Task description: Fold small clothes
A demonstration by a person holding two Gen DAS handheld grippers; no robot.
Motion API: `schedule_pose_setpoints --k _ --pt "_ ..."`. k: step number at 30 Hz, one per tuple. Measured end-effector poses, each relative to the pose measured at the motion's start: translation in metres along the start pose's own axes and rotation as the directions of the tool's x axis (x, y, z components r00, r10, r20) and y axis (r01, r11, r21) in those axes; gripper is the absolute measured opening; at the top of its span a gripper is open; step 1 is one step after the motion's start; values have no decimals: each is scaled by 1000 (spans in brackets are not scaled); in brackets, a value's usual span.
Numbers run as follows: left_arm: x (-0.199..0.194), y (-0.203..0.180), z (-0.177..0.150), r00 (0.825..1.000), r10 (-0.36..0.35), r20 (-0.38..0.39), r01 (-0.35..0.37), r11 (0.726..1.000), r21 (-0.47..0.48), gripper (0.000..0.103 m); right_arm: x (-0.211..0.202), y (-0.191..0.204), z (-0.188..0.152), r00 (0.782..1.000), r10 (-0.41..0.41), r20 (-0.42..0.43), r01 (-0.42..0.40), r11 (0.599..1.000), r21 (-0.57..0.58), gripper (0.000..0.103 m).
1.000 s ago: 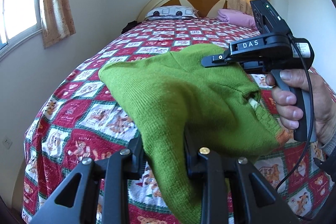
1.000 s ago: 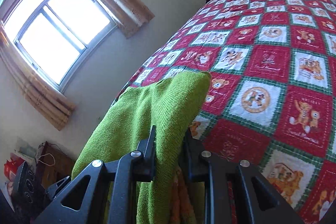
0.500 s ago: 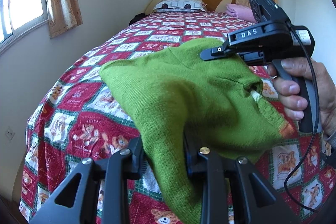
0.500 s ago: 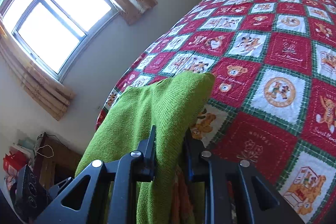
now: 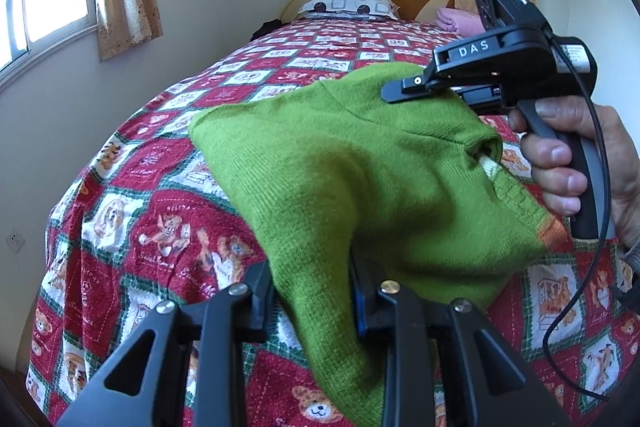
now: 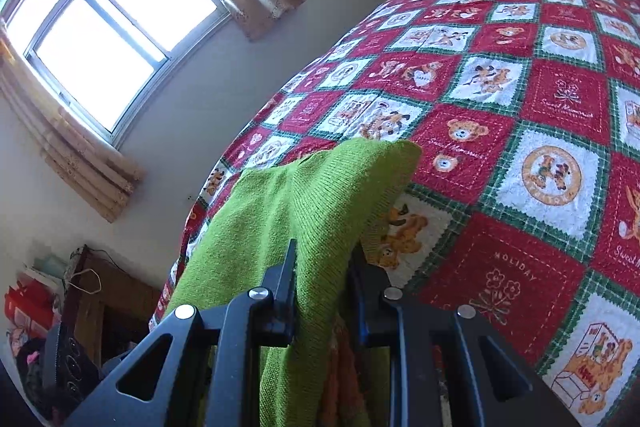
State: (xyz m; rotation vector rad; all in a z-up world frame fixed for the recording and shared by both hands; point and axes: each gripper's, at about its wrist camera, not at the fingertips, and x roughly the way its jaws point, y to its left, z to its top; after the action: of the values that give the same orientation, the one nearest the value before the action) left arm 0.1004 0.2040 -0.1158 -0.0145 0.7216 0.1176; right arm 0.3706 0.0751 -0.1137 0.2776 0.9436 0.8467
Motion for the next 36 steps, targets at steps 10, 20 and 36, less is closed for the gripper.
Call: schedule_pose_setpoints --k 10,20,36 --pt "10 3 -14 999 46 -1 -46 999 -14 62 10 -27 -7 998 -54 -25 55 997 53 23" --pt "-29 28 8 974 169 150 -160 985 -69 103 -60 -2 -38 990 -122 75 122 992 4 33" --pt "32 28 12 948 297 112 -296 955 -30 103 -90 24 -132 973 -226 -41 218 964 -151 3"
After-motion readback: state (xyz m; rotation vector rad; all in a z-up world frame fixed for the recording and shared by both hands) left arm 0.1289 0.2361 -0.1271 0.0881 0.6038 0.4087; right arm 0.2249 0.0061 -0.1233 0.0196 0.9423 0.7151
